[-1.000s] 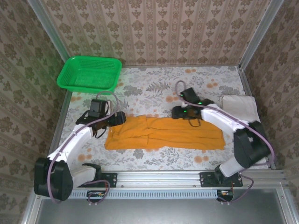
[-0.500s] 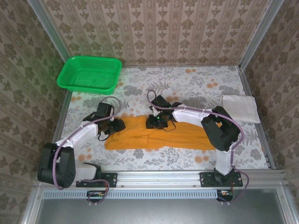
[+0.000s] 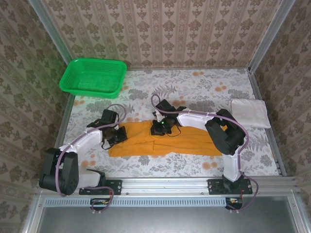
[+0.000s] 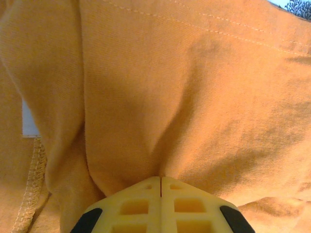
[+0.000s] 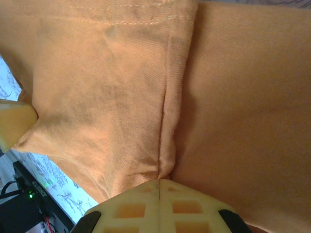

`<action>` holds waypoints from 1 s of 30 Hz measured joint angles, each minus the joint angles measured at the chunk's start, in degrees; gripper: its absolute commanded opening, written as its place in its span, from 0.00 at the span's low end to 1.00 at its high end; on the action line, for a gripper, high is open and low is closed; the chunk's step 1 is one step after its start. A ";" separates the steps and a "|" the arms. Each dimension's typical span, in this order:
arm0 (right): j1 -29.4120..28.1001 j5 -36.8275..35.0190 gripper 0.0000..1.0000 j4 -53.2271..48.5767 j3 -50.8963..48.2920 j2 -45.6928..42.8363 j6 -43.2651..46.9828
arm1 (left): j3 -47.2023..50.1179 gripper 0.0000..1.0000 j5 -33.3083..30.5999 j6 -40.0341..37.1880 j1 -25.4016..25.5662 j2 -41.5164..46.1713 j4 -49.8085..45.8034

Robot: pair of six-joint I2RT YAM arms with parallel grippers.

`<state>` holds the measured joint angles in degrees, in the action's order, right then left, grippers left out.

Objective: Fold and stack the t-shirts

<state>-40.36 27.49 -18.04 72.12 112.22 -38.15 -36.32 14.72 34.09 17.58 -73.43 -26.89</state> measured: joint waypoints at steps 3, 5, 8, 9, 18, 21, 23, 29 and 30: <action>-0.74 0.17 0.00 0.70 -1.77 -1.46 0.68 | -0.70 0.00 -0.59 -0.72 0.00 1.31 -1.68; -1.42 0.17 0.00 0.85 -3.17 -3.06 1.03 | -1.49 0.00 -1.07 -1.25 0.00 2.25 -2.51; -2.27 0.15 0.00 1.27 -4.31 -4.96 1.55 | -2.19 0.00 -1.70 -1.81 -0.09 3.89 -3.69; -2.47 0.15 0.00 1.42 -4.61 -5.55 1.73 | -2.23 0.00 -1.86 -1.99 -0.24 4.46 -4.11; -3.61 0.20 0.02 1.49 -6.12 -6.75 1.97 | -1.20 0.04 -1.84 -2.38 -1.18 8.55 -6.97; -3.80 0.20 0.13 1.18 -6.14 -6.75 2.16 | 0.37 0.13 -1.64 -2.40 -1.57 8.26 -7.02; -3.85 0.13 0.33 1.14 -6.12 -6.75 2.45 | 0.85 0.31 -1.66 -2.62 -1.62 7.04 -7.08; -3.82 -3.72 0.57 0.50 -5.51 -8.15 5.05 | 1.01 0.63 -2.62 -2.23 -1.49 7.19 -7.56; -3.78 -4.46 0.57 0.15 -4.85 -8.24 5.55 | 1.01 0.66 -2.95 -1.97 -1.36 7.89 -7.76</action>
<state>-44.14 23.03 -17.89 67.26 103.98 -32.60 -35.31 11.77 32.12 16.23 -65.54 -34.65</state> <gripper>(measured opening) 0.564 0.607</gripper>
